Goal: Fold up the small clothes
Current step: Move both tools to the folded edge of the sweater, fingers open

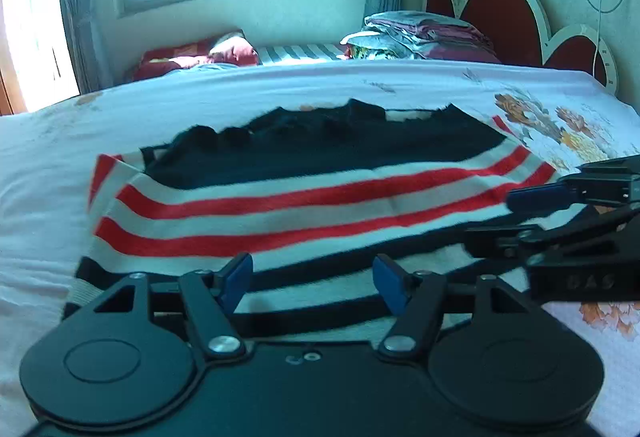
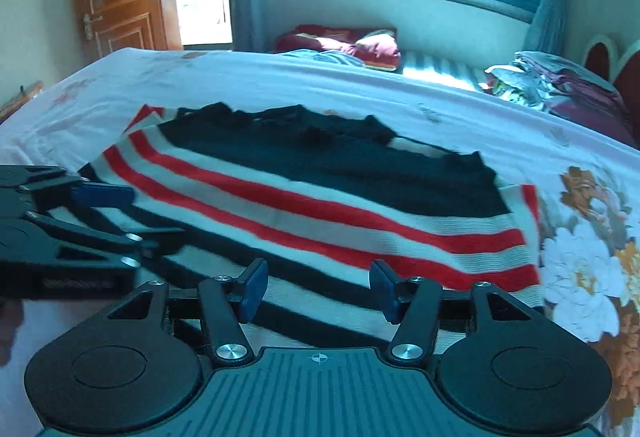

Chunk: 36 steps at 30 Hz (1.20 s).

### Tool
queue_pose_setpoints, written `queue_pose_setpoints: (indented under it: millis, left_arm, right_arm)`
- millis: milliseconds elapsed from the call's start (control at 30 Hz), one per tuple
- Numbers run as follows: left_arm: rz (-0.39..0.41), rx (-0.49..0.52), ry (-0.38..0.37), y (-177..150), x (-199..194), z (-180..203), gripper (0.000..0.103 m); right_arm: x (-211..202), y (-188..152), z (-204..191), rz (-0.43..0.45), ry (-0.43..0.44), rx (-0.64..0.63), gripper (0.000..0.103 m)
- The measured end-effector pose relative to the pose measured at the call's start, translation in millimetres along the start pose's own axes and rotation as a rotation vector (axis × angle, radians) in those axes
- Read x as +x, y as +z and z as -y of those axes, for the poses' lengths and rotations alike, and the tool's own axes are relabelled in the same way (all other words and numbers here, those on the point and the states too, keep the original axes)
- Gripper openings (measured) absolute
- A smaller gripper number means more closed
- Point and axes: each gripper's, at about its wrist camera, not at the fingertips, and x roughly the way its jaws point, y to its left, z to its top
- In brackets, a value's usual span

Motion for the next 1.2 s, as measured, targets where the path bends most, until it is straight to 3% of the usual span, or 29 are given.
queue_pose_setpoints:
  millis: [67, 233, 367, 433, 500, 567, 600, 667, 767, 833, 933, 1067, 1133, 1200]
  left_arm:
    - [-0.044, -0.002, 0.010, -7, 10, 5, 0.061]
    - [-0.036, 0.026, 0.017, -15, 0, 0, 0.062]
    - [-0.027, -0.006, 0.067, -23, -15, -27, 0.060]
    - [-0.033, -0.032, 0.093, -33, -25, -47, 0.060]
    - [-0.040, -0.041, 0.165, -47, -36, -67, 0.060]
    - [-0.031, -0.125, 0.124, -62, -47, -91, 0.060]
    - [-0.024, -0.145, 0.111, -65, -50, -95, 0.060]
    - [-0.034, -0.113, 0.143, -61, -49, -87, 0.059]
    - [-0.042, -0.138, 0.184, -54, -47, -80, 0.057]
    - [0.013, -0.099, 0.208, -46, -62, -62, 0.060]
    - [0.064, -0.075, 0.101, -32, -68, -25, 0.078]
    - [0.007, -0.046, 0.022, -23, -39, 22, 0.070]
    - [-0.053, -0.055, 0.022, -25, -21, 31, 0.064]
    - [-0.074, -0.065, 0.019, -32, -11, 28, 0.066]
  right_arm:
    - [12, -4, -9, -0.051, 0.018, 0.006, 0.041]
    - [15, -13, -14, -0.083, -0.005, -0.061, 0.041]
    - [8, -19, 1, -0.085, 0.005, -0.009, 0.041]
    - [-1, -26, 11, -0.093, -0.029, -0.013, 0.041]
    - [-15, -37, 27, -0.095, -0.105, -0.001, 0.041]
    - [-25, -54, 53, -0.106, -0.198, 0.051, 0.041]
    - [-29, -63, 69, -0.105, -0.186, 0.111, 0.041]
    - [-37, -70, 85, -0.085, -0.152, 0.177, 0.041]
    - [-38, -64, 77, -0.093, -0.184, 0.136, 0.041]
    - [-49, -59, 69, -0.051, -0.205, 0.136, 0.041]
    - [-55, -50, 47, -0.011, -0.102, 0.152, 0.041]
    - [-30, -43, 1, -0.048, -0.021, 0.064, 0.041]
    - [-17, -45, -8, -0.077, -0.030, 0.048, 0.041]
    - [-12, -49, -5, -0.081, -0.028, 0.048, 0.041]
